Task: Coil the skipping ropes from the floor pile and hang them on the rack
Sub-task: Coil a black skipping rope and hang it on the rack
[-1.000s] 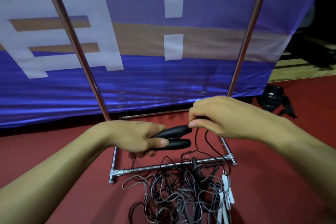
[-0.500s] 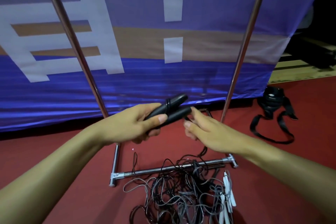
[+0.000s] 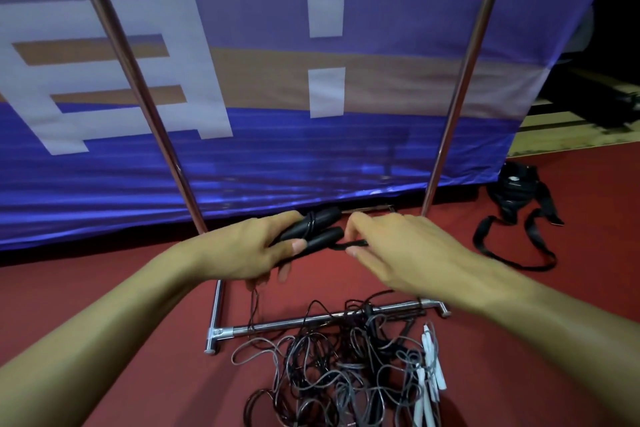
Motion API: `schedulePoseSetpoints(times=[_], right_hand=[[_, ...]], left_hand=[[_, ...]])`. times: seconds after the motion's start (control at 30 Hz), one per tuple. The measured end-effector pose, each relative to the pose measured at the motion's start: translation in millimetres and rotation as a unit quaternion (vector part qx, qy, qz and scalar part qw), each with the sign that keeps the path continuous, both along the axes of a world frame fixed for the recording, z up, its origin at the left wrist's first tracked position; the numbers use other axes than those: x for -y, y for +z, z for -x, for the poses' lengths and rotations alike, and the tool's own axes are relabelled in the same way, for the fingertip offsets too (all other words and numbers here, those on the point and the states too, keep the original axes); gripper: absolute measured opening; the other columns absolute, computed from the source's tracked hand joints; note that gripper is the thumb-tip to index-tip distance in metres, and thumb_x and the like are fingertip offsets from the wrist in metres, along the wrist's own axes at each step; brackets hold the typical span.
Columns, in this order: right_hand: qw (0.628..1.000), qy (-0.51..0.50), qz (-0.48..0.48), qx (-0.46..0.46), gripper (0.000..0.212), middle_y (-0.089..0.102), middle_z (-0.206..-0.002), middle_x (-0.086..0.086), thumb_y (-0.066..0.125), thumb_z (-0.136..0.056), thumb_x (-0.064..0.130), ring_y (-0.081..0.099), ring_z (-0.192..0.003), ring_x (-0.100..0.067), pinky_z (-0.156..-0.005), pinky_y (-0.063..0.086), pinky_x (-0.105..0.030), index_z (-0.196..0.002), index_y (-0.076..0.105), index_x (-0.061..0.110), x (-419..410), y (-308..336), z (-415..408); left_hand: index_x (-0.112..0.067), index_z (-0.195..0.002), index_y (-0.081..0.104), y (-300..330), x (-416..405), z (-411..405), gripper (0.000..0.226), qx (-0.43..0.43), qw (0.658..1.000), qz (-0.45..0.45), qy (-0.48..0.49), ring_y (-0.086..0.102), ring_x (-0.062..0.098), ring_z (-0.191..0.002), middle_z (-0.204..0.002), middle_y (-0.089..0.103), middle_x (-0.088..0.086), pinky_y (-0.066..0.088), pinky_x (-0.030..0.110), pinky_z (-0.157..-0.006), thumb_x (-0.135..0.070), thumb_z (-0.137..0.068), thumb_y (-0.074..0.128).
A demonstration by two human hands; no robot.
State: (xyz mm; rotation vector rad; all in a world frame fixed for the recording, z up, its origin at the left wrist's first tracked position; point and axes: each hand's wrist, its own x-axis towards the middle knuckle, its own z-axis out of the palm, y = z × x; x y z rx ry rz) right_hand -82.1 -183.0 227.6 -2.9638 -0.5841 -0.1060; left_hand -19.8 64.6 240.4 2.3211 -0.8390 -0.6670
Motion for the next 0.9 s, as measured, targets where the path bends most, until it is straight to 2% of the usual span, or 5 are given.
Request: schedulePoseSetpoints(times=[0.1,0.43,0.57,0.73,0.9], right_hand=[[0.995,0.001,-0.048,-0.087,0.019,0.057,-0.073,0.013,0.048,-0.105,0.047,0.054,-0.068,-0.002,-0.065,0.037,-0.031,-0.108,0.058,0.032,14.6,2.2,-11.1],[0.982,0.008,-0.144,-0.124,0.018,0.068,-0.082,0.009,0.041,-0.105,0.009,0.064,-0.07,-0.007,-0.066,0.048,-0.023,-0.114,0.043,0.024,50.7,-5.2,-41.6],[0.967,0.045,-0.149,-0.202,0.005,0.062,-0.083,0.007,0.057,-0.095,0.034,0.053,-0.071,-0.009,-0.075,0.048,-0.034,-0.1,0.058,0.032,47.8,-0.7,-37.0],[0.912,0.077,-0.165,-0.369,0.037,0.077,-0.089,0.011,0.056,-0.099,0.056,0.071,-0.09,-0.01,-0.095,0.05,-0.037,-0.096,0.066,0.021,33.0,2.0,-25.8],[0.968,0.081,-0.113,-0.209,0.027,0.055,-0.06,0.009,0.048,-0.104,0.051,0.051,-0.055,-0.009,-0.061,0.044,-0.033,-0.094,0.058,0.029,21.8,-11.2,-33.9]], left_hand=[[-0.027,-0.11,0.047,2.2,-2.2,1.5,0.005,-0.051,0.998,0.046,-0.007,0.056,0.018,-0.055,-0.08,0.069,0.006,0.049,0.029,-0.055,-0.032,-0.109,0.047],[-0.014,-0.116,0.042,0.5,1.7,5.0,0.016,-0.138,0.99,-0.023,-0.031,0.072,0.025,-0.069,-0.083,0.076,0.009,0.059,0.042,-0.071,-0.028,-0.11,0.045],[-0.007,-0.121,0.05,-0.9,-3.0,1.5,0.023,-0.104,0.994,-0.022,-0.036,0.072,0.021,-0.08,-0.092,0.078,0.008,0.057,0.028,-0.074,-0.027,-0.11,0.046],[-0.018,-0.114,0.054,-4.3,3.0,3.2,0.012,-0.075,0.995,-0.033,-0.052,0.065,0.018,-0.067,-0.093,0.078,-0.001,0.052,0.034,-0.067,-0.028,-0.109,0.048],[-0.022,-0.112,0.053,-3.2,5.9,5.1,0.008,-0.084,0.994,-0.035,-0.055,0.071,0.021,-0.073,-0.096,0.076,-0.002,0.056,0.036,-0.071,-0.027,-0.109,0.048]])
